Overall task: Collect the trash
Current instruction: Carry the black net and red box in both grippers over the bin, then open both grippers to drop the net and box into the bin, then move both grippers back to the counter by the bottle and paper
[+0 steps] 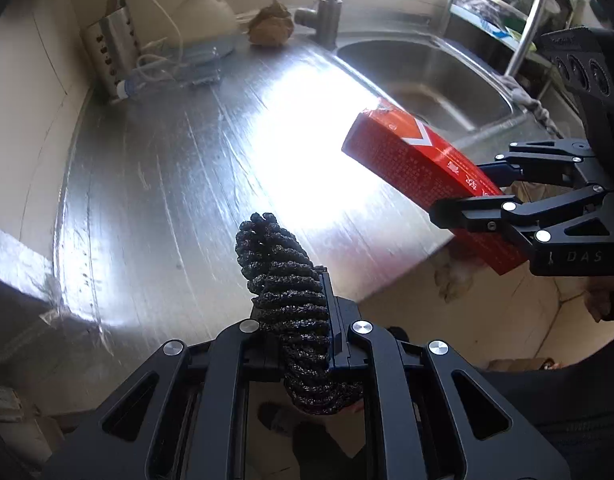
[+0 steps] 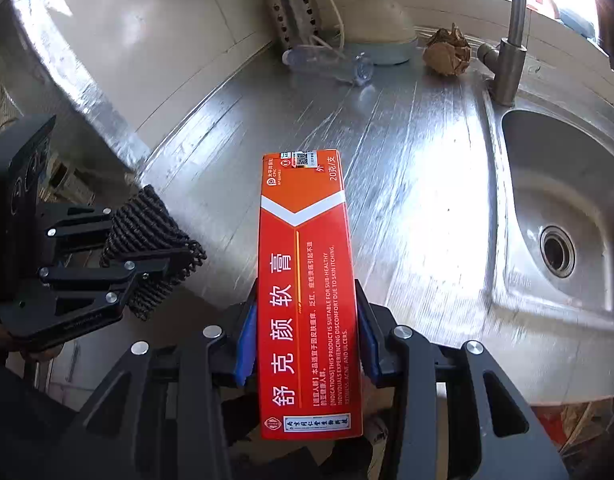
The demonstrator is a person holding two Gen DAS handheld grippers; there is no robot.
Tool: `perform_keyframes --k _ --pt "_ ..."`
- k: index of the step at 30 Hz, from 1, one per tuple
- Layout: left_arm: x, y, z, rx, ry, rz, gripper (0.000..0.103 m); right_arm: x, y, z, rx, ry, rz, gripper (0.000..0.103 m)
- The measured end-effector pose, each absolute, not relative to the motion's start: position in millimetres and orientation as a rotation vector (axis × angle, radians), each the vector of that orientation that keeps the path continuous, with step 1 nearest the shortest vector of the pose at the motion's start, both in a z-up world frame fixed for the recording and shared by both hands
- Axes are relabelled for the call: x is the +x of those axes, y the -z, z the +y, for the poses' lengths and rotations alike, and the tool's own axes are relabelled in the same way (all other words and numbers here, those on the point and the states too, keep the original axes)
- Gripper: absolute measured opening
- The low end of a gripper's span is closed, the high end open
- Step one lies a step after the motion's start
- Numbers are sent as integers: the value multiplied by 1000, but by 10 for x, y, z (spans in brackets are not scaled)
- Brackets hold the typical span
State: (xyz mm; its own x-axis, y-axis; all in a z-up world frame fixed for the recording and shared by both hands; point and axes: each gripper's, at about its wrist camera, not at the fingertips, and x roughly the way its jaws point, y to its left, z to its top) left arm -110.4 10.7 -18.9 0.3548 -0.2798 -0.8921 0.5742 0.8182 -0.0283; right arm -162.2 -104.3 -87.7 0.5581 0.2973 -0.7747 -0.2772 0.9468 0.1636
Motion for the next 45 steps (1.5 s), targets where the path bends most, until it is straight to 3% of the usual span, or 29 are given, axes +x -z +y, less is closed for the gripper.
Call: perform_keyframes --k 9,20,28,31,32,33,34,36,41,45 --pt "-1748 913 162 360 615 1214 13 -2209 1708 -837 -20 -384 1103 41" --pt "-1804 2833 16 416 522 1456 14 -1877 3754 -698 -14 -297 1350 41" --pt "-1855 3724 29 403 470 1581 17 -1707 4559 -668 8 -257 1465 41" --pt "-1858 3920 43 413 453 1600 36 -1697 4785 -694 27 -250 1500 41" --pt "-1878 3988 65 412 445 1607 49 -1679 4868 -694 31 -246 1512 42" --pt "-1871 4026 56 416 439 1605 54 -1667 4947 -691 40 -241 1524 46" --pt "-1875 4078 54 420 436 1608 56 -1656 5013 -691 50 -238 1527 51" --pt "-1869 4172 50 434 420 1622 61 -1652 5116 -697 50 -221 1520 72" --pt "-1825 4289 103 425 388 1642 66 -1626 5234 -746 64 -213 1526 80" --pt "-1834 4105 170 401 380 1644 67 -1722 4932 -837 77 -226 1497 80"
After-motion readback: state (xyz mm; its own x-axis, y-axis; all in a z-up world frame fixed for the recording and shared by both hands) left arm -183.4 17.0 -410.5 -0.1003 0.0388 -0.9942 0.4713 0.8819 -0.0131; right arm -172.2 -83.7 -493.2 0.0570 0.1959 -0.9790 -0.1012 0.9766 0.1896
